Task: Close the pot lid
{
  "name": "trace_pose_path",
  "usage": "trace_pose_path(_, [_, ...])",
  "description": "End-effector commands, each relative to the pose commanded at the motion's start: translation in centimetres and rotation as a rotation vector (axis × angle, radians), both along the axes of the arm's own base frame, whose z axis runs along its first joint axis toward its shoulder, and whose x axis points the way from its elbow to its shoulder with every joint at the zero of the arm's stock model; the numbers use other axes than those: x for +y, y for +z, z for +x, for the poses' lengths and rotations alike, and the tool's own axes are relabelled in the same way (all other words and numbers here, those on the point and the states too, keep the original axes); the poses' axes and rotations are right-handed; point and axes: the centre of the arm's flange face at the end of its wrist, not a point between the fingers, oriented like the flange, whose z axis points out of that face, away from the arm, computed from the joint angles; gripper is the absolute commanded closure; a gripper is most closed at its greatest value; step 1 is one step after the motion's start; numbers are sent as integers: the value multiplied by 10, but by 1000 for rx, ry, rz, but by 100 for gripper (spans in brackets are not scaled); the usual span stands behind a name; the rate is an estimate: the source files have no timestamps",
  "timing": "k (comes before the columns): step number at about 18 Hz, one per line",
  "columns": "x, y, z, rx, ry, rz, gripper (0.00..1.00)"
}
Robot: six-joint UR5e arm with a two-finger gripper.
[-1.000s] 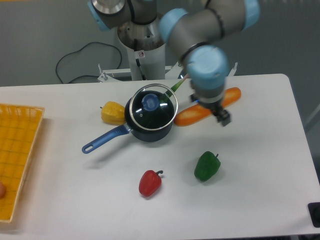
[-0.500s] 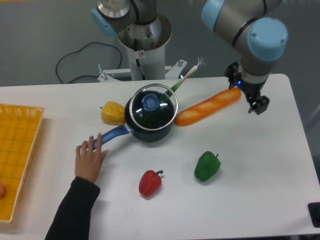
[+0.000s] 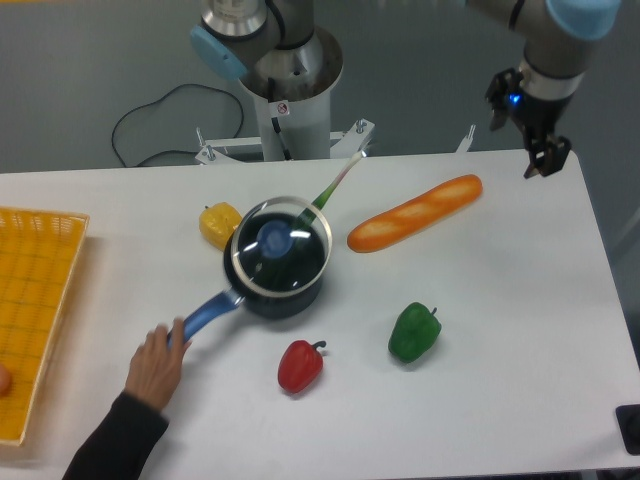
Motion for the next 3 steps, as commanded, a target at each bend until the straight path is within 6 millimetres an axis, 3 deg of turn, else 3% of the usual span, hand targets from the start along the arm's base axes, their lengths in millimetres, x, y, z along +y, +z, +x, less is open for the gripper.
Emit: trace_pose_path(3, [9, 1, 4, 5, -6, 1, 0])
